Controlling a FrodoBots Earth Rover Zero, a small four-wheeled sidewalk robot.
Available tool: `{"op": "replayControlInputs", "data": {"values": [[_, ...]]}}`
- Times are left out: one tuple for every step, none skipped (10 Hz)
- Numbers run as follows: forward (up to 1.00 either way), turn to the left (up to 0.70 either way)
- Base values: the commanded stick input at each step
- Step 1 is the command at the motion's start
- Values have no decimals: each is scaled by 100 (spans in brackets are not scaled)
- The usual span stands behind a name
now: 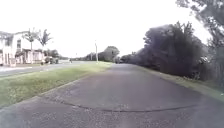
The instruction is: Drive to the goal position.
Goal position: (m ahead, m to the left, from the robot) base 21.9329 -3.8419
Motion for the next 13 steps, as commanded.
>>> {"op": "replayControlInputs", "data": {"values": [[6,0],[6,0],[6,0],[5,0],[5,0],[6,0],[6,0],[6,0],[6,0],[6,0],[6,0],[6,0],[5,0]]}}
